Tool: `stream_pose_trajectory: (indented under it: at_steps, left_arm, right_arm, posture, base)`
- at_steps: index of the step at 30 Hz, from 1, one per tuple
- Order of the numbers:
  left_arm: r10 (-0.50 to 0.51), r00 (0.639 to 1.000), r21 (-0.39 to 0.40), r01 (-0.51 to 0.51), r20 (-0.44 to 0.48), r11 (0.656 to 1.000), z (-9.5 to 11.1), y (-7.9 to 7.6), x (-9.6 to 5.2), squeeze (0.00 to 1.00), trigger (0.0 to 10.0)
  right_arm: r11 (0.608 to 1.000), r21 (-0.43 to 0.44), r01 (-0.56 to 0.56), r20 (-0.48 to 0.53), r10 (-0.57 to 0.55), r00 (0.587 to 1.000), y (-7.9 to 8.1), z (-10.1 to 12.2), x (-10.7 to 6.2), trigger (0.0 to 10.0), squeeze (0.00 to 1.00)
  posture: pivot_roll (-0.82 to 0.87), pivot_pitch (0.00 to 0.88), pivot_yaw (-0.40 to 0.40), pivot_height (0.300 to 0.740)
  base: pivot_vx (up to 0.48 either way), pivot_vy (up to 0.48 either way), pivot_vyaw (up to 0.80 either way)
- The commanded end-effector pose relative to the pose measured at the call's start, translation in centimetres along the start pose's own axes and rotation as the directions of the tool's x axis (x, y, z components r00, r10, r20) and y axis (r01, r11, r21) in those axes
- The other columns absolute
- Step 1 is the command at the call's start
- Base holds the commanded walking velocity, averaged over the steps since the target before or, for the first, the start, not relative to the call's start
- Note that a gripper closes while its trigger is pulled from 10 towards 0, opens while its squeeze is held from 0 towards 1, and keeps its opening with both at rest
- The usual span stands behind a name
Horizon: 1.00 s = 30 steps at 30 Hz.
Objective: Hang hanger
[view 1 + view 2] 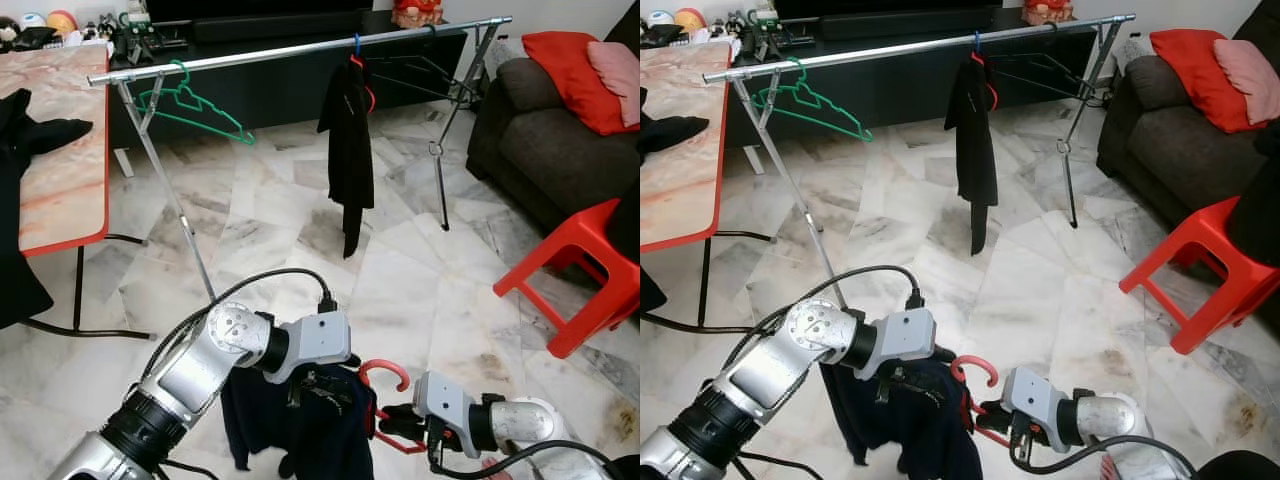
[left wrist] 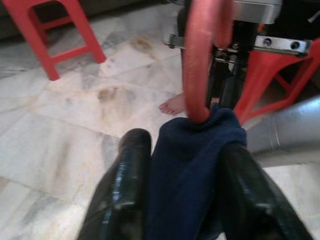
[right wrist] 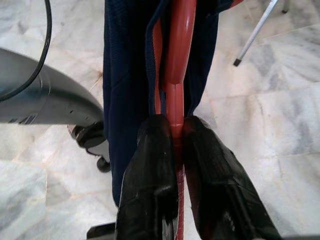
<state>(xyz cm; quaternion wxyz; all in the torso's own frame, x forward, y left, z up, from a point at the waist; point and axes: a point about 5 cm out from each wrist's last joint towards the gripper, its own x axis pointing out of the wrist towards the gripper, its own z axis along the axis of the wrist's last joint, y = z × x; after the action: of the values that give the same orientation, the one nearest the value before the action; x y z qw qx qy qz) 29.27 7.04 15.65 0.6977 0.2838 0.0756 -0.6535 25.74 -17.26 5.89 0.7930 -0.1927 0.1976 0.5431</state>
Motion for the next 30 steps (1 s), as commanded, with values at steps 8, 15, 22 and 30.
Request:
stream_pose_trajectory:
  at_steps: [8, 15, 22, 30]
  left_arm:
    - [0.06, 0.993, -0.056, -0.055, 0.103, 0.997, 0.6, 0.6, -0.3, 1.0, 10.0]
    - [0.189, 0.945, -0.271, -0.115, 0.266, 0.956, 0.1, 0.1, 0.8, 1.0, 10.0]
    - [0.195, 0.94, -0.337, -0.095, 0.279, 0.937, -0.6, -1.0, 1.5, 0.0, 0.0]
    - [0.19, 0.961, -0.302, -0.124, 0.2, 0.945, -1.8, -1.1, 0.2, 0.0, 0.0]
  right_arm:
    - [0.997, 0.012, 0.075, 0.093, -0.076, 0.993, 0.0, 0.9, 0.2, 0.0, 0.0]
    - [0.999, 0.027, 0.039, 0.12, -0.042, 0.992, 0.9, 1.3, 0.3, 0.0, 0.0]
    - [1.0, 0.027, -0.009, 0.115, 0.006, 0.993, 1.4, 1.2, 0.0, 0.0, 0.0]
    - [1.0, 0.019, -0.02, 0.096, 0.018, 0.995, 1.1, 1.1, -0.6, 0.0, 0.0]
  posture:
    - [-0.02, 0.155, -0.053, 0.74]
    - [-0.02, 0.16, -0.053, 0.74]
    - [-0.03, 0.161, -0.054, 0.74]
    - [-0.02, 0.163, -0.056, 0.74]
  base:
    - [0.0, 0.0, 0.0]
    - [0.0, 0.0, 0.0]
    - [0.0, 0.0, 0.0]
    - [0.0, 0.0, 0.0]
